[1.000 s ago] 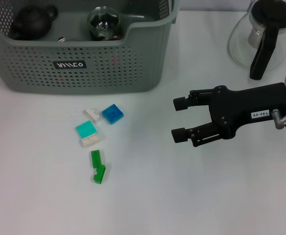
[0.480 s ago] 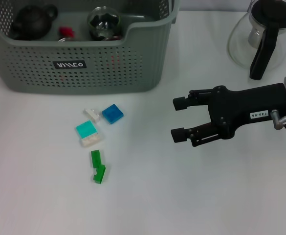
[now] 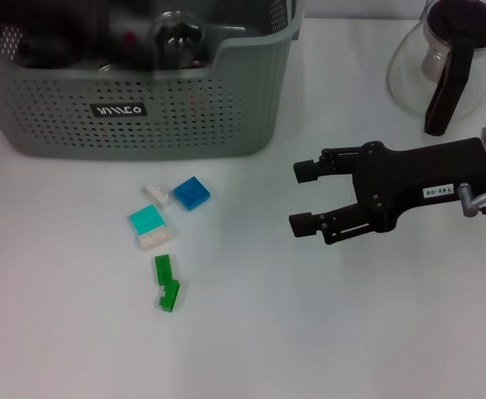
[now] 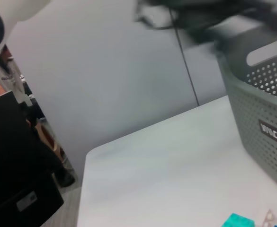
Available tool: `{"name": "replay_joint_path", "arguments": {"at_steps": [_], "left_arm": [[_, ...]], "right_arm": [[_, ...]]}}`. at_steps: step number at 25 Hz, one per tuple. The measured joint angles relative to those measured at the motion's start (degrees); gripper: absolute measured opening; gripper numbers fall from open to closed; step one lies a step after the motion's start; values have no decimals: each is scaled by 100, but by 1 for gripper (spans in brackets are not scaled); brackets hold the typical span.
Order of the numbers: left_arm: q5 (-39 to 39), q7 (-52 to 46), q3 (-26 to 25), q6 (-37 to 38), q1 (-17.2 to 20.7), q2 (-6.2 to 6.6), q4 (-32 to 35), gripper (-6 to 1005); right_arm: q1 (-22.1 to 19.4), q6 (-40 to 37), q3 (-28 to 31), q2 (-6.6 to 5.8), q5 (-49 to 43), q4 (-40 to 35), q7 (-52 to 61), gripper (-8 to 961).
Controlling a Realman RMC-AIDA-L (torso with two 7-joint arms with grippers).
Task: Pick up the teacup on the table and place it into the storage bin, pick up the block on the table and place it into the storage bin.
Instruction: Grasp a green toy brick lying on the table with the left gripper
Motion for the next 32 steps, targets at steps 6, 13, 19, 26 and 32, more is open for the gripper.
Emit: {"name": "replay_joint_path", "arguments": {"at_steps": [6, 13, 19, 26, 32], "left_arm": [[-304, 794, 730, 807, 593, -246, 568, 952], [263, 925, 1947, 736, 898, -245, 770, 951], [1315, 1386, 2327, 465, 889, -580, 992, 952], [2489, 1597, 3677, -126, 926, -832, 1025, 952], [2651, 1471, 4450, -523, 866, -835, 908, 951]], "right_arm": [[2, 62, 65, -29, 1, 3, -2, 940], [9, 141, 288, 1, 3, 3, 153, 940], [35, 422, 308, 73, 33, 86, 232, 940], [85, 647, 433, 133, 54, 208, 240, 940], [83, 735, 451, 134, 62, 223, 225, 940]]}}
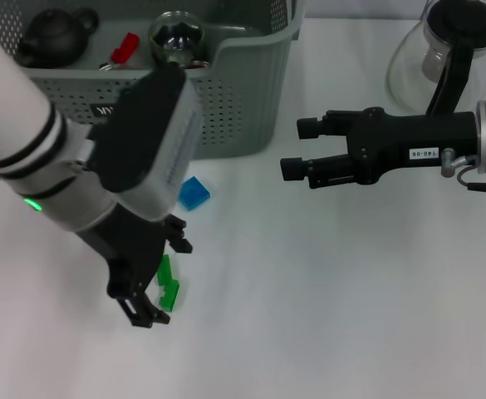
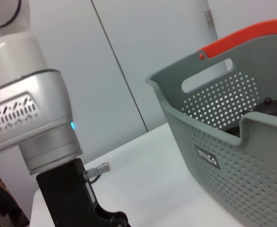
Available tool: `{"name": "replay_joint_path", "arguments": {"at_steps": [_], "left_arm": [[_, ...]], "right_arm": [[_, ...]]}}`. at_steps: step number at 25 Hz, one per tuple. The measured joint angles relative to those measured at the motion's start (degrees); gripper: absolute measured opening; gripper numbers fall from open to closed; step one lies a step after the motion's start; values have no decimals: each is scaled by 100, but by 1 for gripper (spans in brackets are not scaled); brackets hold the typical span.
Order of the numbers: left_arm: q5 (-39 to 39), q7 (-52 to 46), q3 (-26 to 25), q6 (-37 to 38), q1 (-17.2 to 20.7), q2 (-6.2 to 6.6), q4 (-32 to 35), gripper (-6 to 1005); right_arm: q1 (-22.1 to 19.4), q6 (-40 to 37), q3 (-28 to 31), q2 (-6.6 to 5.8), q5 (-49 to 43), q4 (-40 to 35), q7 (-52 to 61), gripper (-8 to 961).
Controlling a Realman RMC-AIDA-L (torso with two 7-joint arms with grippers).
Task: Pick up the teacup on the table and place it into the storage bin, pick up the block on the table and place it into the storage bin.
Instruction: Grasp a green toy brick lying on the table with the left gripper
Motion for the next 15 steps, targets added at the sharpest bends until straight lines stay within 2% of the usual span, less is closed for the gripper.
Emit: {"name": "replay_joint_path", "arguments": {"at_steps": [7, 15], "left_arm": [[413, -238, 722, -554, -17, -4, -152, 951], [471, -275, 1090, -659, -24, -9, -167, 952]], "right_arm": [[5, 11, 1, -3, 1, 0, -39, 940], [6, -6, -37, -10, -30, 0, -72, 941]]}}
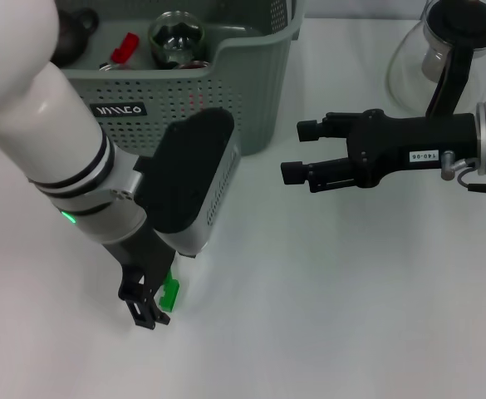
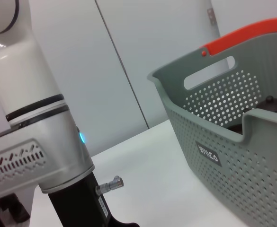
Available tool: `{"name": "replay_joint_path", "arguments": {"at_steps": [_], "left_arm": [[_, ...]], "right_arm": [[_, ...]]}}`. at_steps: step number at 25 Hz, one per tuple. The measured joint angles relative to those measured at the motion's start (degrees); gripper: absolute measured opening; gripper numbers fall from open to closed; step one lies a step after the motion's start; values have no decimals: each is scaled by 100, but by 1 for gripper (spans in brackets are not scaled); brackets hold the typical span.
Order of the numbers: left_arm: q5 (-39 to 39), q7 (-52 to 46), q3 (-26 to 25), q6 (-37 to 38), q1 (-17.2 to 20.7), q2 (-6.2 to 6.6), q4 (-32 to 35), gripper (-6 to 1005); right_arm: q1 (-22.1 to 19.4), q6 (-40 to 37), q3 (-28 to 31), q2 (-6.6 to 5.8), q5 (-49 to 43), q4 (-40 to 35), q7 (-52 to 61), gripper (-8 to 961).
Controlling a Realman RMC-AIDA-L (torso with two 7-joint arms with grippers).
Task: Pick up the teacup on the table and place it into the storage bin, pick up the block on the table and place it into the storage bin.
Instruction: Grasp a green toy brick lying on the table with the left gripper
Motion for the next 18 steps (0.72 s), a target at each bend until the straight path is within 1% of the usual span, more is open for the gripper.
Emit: {"name": "replay_joint_path", "arguments": {"at_steps": [6, 10, 18], "left_arm": [[60, -41, 170, -15, 4, -9, -18, 952], [67, -22, 387, -108, 23, -7, -40, 951], [77, -5, 527, -298, 10, -7, -266, 951]], "right_arm": [[0, 18, 2, 1, -5, 0, -13, 941], [5, 30, -7, 6, -6, 0, -35, 941], [16, 30, 30, 14, -4, 0, -87, 941]]}}
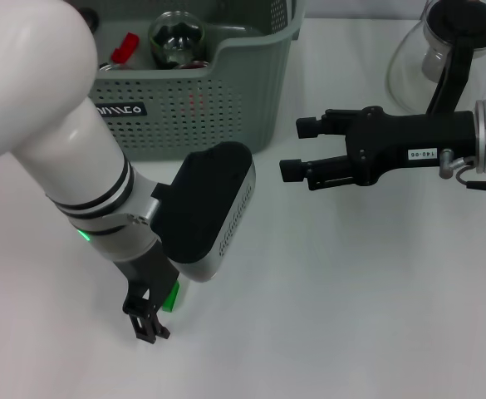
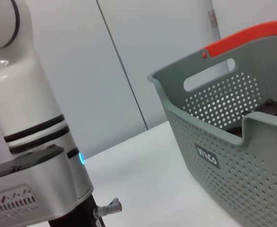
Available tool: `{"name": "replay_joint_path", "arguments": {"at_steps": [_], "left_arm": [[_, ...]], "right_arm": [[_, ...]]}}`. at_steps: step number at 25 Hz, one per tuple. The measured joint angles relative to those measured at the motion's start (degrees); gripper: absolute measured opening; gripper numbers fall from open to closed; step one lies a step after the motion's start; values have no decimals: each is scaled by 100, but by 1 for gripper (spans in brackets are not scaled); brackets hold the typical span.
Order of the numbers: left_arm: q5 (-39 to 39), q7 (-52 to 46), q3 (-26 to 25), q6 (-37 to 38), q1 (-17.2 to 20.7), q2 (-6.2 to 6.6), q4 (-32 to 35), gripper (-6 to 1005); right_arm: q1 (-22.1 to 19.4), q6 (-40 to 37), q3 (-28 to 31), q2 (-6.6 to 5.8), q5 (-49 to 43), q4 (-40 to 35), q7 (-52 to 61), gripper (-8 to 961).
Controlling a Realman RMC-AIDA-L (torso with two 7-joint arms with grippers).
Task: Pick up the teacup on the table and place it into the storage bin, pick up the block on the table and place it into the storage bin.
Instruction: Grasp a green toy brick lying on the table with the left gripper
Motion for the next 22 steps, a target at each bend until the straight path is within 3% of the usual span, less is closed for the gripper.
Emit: {"name": "replay_joint_path", "arguments": {"at_steps": [14, 22], "left_arm": [[21, 3, -32, -45, -2, 9, -72, 949], [49, -40, -18, -44, -37, 9, -128, 894]], "right_arm": [[-7, 4, 15, 14, 35, 3, -55, 941], [-3, 15, 18, 30, 35, 7, -64, 941]]}}
